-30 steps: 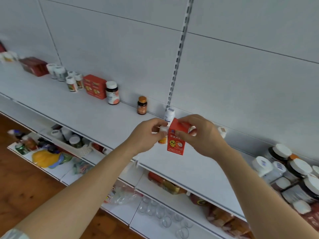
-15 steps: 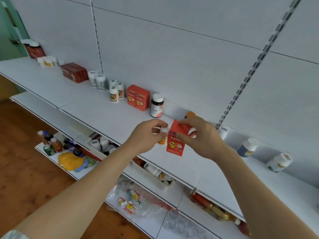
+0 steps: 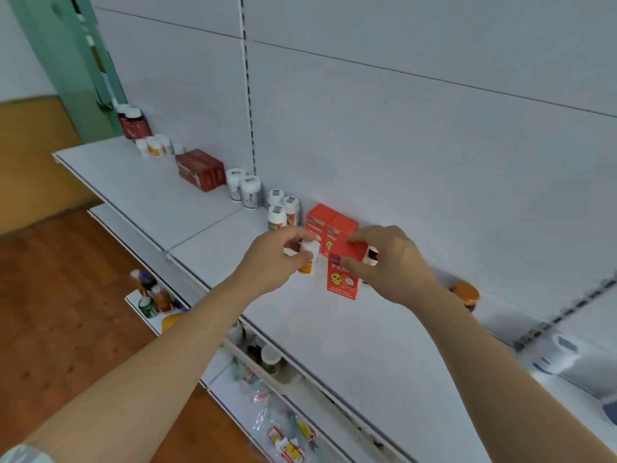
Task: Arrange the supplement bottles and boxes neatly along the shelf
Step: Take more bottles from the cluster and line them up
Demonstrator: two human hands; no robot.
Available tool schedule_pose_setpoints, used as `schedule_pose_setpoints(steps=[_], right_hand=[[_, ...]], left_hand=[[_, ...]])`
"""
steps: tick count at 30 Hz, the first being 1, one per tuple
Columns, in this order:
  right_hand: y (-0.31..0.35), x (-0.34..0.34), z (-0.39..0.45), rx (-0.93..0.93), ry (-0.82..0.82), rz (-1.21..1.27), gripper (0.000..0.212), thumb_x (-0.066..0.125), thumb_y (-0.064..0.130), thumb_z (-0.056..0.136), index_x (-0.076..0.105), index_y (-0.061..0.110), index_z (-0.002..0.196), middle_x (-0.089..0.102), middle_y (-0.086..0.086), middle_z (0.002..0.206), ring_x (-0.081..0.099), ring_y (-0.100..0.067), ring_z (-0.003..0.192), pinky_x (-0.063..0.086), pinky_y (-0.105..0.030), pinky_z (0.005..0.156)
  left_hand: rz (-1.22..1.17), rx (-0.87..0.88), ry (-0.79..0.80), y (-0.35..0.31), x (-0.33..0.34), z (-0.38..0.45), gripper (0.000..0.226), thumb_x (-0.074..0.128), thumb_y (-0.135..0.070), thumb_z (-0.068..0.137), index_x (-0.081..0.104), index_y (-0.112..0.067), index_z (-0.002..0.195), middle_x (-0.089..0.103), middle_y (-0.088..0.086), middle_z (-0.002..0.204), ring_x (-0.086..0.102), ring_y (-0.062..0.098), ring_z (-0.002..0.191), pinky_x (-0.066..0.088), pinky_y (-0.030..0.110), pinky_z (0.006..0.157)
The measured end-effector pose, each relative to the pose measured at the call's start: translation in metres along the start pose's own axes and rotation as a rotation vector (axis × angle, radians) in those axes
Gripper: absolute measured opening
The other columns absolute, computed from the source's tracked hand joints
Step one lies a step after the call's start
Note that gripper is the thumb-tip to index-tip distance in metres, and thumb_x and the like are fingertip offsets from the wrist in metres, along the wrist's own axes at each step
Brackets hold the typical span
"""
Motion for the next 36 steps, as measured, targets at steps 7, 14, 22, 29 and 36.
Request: schedule_pose_setpoints(steps=[7,14,22,29,36], right_hand=[[-0.003,0.061,0.063,0.028,0.024,-0.067,0.041,0.077,0.033,0.079,0.067,0.020,0.116,0.067,0.000,0.111,0.057,-0.027,0.100,0.047,-0.036,0.089],[0.011,0.110,0.095,0.152,0.027,-0.201,0.044,0.074,0.033,0.081,0.065,0.017,0.121,0.065,0.001,0.118,0.057,-0.028,0.108,0.049,-0.039,0.089],[0.022,0.132,0.097,0.266,-0.107,-0.347,0.042,0.078,0.021,0.079,0.067,0.009,0.118,0.065,-0.009,0.119,0.058,-0.038,0.105,0.053,-0.045,0.086],[0.018,0.136,0.096,0.212,-0.136,-0.525,0.044,0.081,0.024,0.074,0.068,0.014,0.114,0.063,-0.005,0.117,0.055,-0.034,0.105,0.054,-0.045,0.075],[0.019,0.140,0.093,0.193,-0.165,-0.584,0.045,0.081,0.022,0.073,0.066,0.015,0.115,0.062,-0.003,0.120,0.055,-0.032,0.109,0.050,-0.043,0.080]], left_hand=[[0.016,-0.009,0.007,0.057,-0.028,0.051,0.022,0.066,-0.017,0.089,0.067,-0.030,0.108,0.060,-0.022,0.093,0.059,-0.005,0.077,0.041,0.005,0.061],[0.059,0.167,0.136,0.088,-0.049,0.104,0.026,0.067,-0.018,0.087,0.067,-0.026,0.112,0.062,-0.015,0.099,0.057,0.007,0.089,0.044,0.016,0.077],[0.012,0.288,0.263,0.105,-0.062,0.129,0.026,0.067,-0.020,0.087,0.066,-0.026,0.112,0.055,-0.023,0.094,0.053,0.002,0.085,0.044,0.020,0.080],[-0.013,0.327,0.278,0.107,-0.058,0.143,0.025,0.068,-0.020,0.086,0.067,-0.024,0.110,0.061,-0.017,0.098,0.060,0.010,0.092,0.051,0.033,0.085],[0.007,0.316,0.263,0.109,-0.057,0.149,0.025,0.067,-0.020,0.086,0.066,-0.027,0.110,0.059,-0.019,0.096,0.059,0.010,0.083,0.052,0.033,0.081]])
Point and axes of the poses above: each hand's wrist, its own z-axis towards the middle knuckle, its own x-axis out of the palm, y = z × x, the point moved 4 cm from there along z, towards the middle knuckle
